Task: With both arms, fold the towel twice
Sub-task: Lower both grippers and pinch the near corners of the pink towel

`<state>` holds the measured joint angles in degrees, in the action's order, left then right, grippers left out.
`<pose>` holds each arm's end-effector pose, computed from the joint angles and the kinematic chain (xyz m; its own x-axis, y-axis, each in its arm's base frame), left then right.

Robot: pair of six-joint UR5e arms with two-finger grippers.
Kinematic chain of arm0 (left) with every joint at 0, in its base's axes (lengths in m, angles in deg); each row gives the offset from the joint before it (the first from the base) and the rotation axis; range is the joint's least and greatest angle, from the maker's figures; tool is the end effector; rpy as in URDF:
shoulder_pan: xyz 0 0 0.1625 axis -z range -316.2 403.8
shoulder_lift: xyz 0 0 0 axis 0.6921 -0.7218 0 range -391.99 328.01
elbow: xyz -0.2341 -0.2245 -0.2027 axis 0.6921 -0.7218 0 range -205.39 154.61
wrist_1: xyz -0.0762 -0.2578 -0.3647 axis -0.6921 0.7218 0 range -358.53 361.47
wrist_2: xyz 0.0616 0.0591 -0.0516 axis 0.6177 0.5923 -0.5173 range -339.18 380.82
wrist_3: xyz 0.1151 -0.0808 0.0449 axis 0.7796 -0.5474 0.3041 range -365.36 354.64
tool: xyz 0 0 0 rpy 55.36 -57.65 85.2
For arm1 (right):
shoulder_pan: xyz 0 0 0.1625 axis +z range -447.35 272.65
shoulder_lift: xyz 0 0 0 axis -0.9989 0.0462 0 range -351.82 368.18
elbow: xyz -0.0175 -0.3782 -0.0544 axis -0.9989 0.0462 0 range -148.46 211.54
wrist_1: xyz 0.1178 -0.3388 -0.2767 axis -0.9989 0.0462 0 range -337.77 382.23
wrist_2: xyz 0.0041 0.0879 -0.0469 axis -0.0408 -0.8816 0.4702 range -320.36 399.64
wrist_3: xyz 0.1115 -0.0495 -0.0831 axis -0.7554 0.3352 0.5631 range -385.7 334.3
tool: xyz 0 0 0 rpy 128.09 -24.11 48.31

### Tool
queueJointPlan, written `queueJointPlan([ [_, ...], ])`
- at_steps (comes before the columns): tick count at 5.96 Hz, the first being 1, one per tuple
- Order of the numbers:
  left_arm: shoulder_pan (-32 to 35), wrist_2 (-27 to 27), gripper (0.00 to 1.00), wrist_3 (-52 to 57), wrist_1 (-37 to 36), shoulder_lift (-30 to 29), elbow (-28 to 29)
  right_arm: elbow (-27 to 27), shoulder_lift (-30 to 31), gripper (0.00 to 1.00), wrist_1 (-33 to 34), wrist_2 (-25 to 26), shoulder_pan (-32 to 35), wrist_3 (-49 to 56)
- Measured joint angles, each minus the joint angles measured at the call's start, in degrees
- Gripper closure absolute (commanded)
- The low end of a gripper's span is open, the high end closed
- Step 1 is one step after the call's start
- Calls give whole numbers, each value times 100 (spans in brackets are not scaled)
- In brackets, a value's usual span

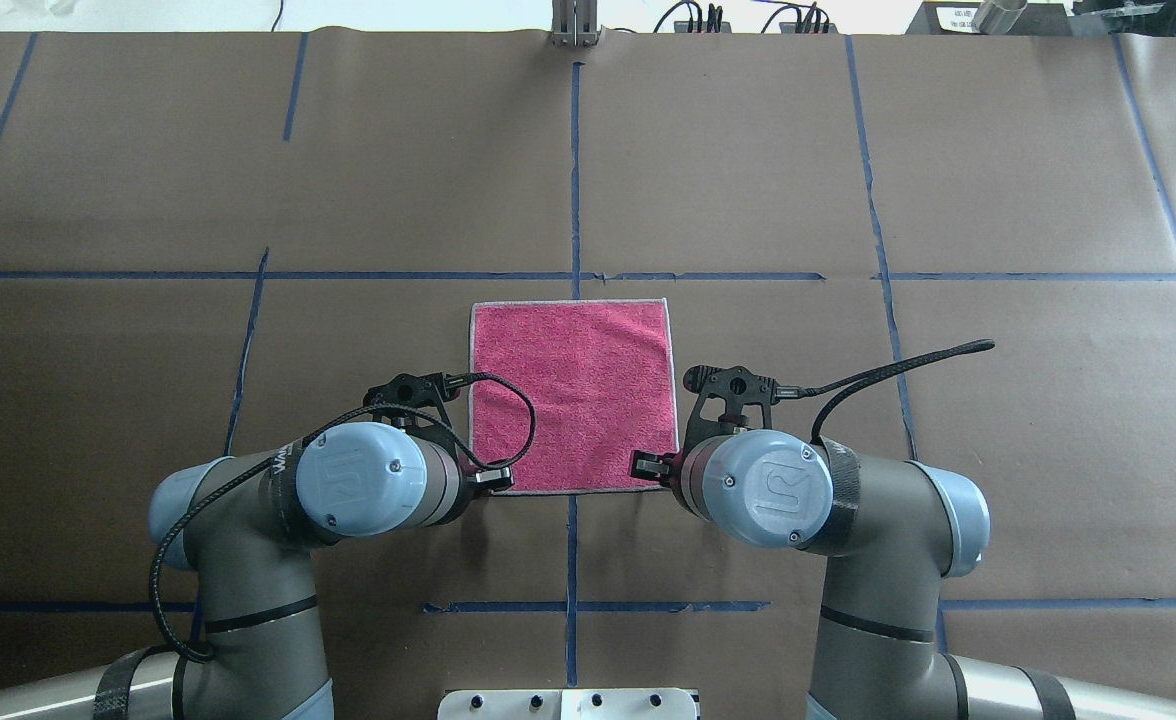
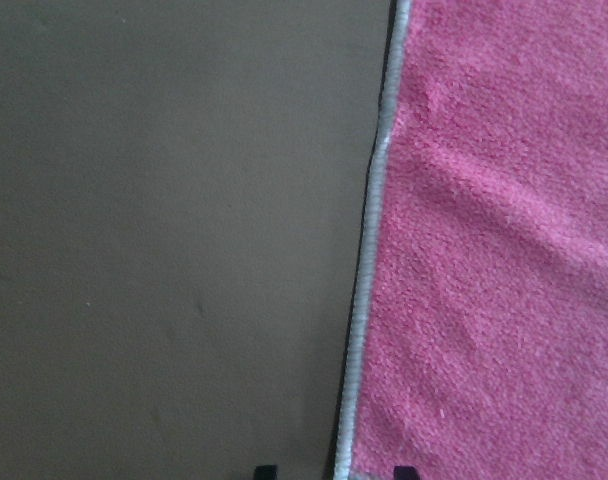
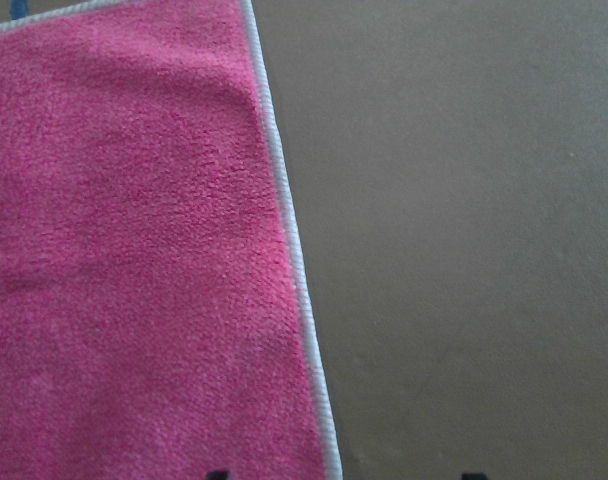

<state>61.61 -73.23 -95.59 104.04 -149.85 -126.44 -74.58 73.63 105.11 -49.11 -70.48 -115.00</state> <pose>0.6221 -0.3290 0.2424 0.5919 -0.1942 -0.7823 0.2549 0.9658 -0.0470 -0.5954 -0.3233 0.2535 0.6464 0.1834 0.7406 -0.2978 0.9544 0.0236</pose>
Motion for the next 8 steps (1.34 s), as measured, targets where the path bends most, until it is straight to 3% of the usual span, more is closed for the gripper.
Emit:
queueJointPlan([
  [1,3,0,53,-5,48,-32,37,-3,2,18,0,-1,0,0],
  [2,7,1,65,-10,58,-53,46,-8,2,18,0,1,0,0],
  [4,11,0,66,-10,55,-56,56,-13,3,18,0,4,0,-7],
  [6,12,0,96,-5,46,-54,59,-11,3,18,0,-1,0,-2],
  [8,16,-6,100,24,41,-56,51,-7,0,22,0,1,0,-3],
])
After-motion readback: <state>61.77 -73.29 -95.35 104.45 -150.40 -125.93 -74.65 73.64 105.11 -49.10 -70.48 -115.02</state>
